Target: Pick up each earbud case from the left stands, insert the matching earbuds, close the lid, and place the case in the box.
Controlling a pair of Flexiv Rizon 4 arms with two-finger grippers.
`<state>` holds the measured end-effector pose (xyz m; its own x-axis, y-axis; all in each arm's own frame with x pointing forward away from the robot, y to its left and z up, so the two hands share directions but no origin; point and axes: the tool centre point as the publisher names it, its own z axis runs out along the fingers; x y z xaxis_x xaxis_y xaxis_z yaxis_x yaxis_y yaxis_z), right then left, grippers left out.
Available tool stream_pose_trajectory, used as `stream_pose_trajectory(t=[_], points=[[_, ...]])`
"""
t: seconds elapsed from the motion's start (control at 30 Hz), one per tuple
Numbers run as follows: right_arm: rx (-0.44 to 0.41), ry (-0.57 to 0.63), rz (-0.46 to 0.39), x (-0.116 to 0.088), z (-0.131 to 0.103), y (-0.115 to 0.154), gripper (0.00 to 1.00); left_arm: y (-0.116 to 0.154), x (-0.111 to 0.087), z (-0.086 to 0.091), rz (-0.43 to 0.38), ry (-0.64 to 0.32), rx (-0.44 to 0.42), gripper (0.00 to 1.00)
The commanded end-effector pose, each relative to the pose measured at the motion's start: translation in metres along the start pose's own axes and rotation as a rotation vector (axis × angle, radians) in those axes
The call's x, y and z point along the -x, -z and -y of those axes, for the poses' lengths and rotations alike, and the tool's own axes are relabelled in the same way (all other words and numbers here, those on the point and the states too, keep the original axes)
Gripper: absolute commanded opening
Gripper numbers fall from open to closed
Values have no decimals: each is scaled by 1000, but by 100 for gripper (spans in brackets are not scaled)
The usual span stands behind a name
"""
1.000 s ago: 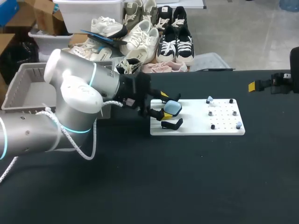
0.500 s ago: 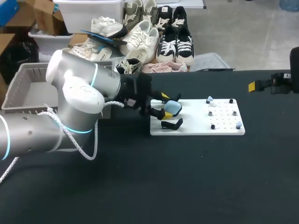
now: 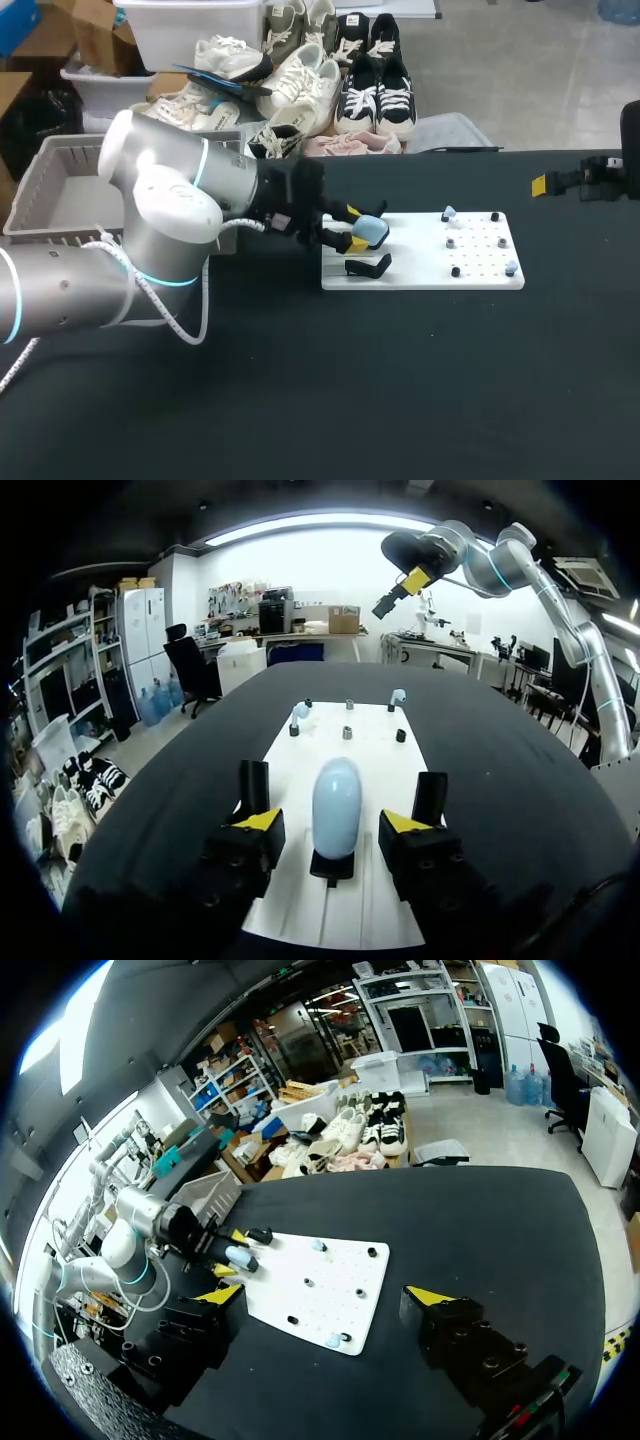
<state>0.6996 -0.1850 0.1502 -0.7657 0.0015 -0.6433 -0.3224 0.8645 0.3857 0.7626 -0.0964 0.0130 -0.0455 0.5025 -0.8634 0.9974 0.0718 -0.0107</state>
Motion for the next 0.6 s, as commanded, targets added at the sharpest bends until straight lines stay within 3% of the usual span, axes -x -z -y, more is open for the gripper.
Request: stream_pose_trajectory(t=[0.03, 0.6], points=[[2, 1, -1, 0, 1, 0, 100, -2, -1, -2, 4, -2, -10, 58], [2, 1, -1, 0, 1, 0, 100, -2, -2, 0, 11, 0, -19, 50]])
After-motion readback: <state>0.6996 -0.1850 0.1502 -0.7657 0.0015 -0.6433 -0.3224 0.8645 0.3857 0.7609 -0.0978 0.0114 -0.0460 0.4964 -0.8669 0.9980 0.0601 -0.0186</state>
